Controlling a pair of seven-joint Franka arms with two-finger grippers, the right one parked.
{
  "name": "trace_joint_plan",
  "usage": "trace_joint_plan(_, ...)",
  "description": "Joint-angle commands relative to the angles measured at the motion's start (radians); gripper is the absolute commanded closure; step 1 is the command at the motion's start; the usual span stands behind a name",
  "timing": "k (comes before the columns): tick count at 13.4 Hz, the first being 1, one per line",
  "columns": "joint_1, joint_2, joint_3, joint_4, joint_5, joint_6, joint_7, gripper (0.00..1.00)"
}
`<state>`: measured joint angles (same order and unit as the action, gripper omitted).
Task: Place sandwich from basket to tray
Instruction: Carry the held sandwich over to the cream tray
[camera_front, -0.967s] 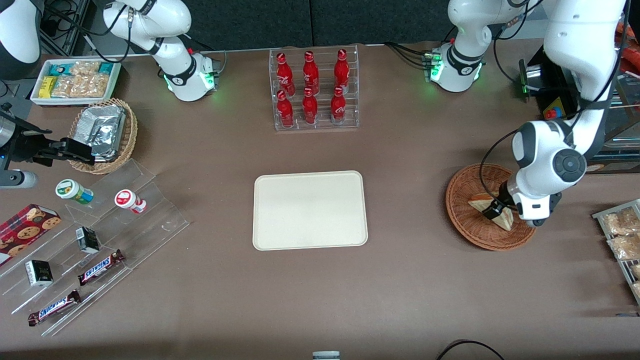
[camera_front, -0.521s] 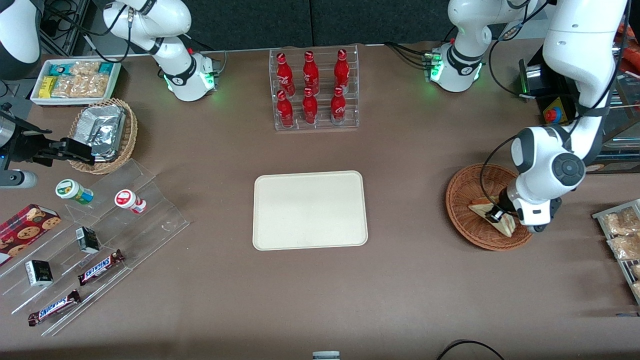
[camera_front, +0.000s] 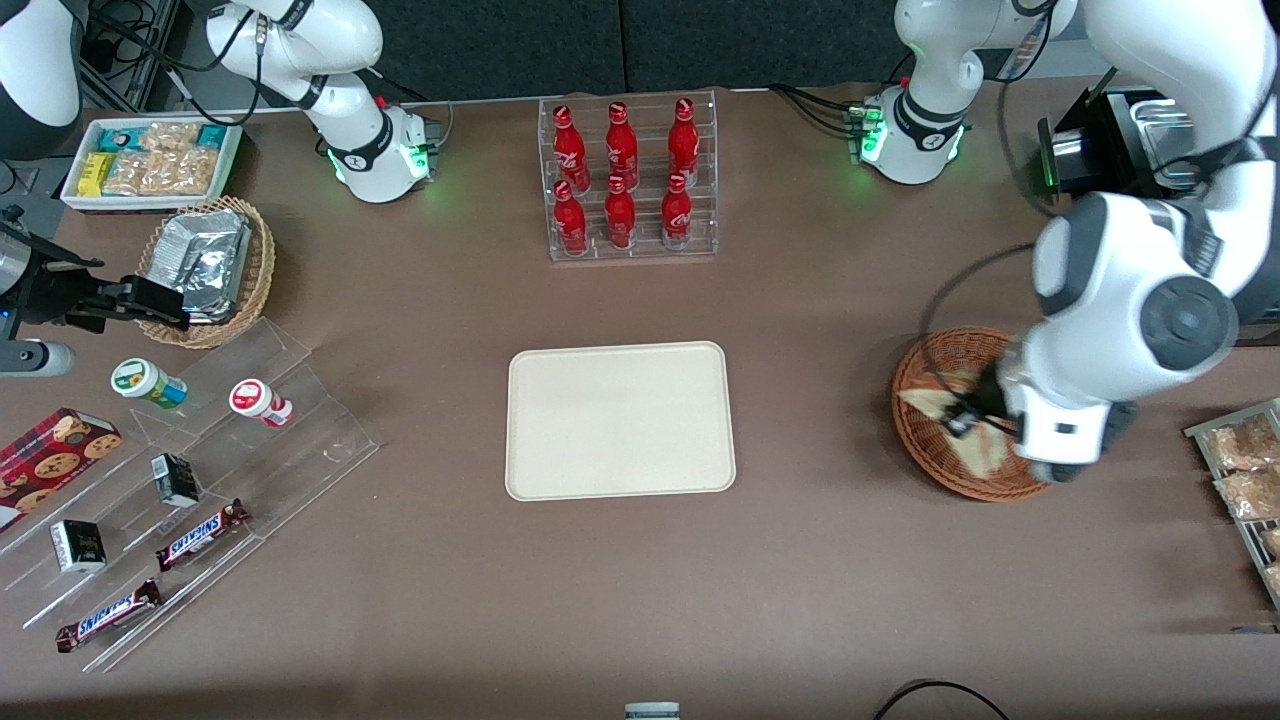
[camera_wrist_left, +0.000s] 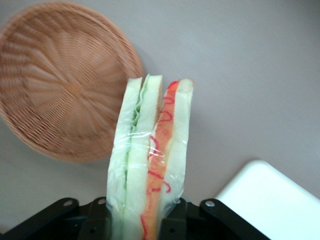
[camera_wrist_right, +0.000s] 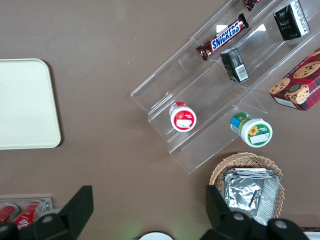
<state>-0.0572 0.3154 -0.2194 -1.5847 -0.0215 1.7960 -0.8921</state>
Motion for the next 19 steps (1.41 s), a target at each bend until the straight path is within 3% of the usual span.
trace_joint_plan(1, -0.131, 0.031, -0.003, 0.023, -0.018, -0.006, -0.037, 1.0)
trace_joint_plan(4, -0.255, 0.094, -0.003, 0.057, -0.02, 0.046, -0.028, 1.0)
trace_joint_plan(7, -0.374, 0.235, -0.001, 0.164, -0.002, 0.107, -0.016, 1.0)
trace_joint_plan(10, -0.441, 0.376, -0.003, 0.276, 0.064, 0.158, 0.048, 1.0)
trace_joint_plan(14, -0.515, 0.477, 0.002, 0.285, 0.144, 0.293, 0.058, 1.0)
trace_joint_plan(19, -0.563, 0.536, 0.009, 0.287, 0.152, 0.344, 0.041, 0.99)
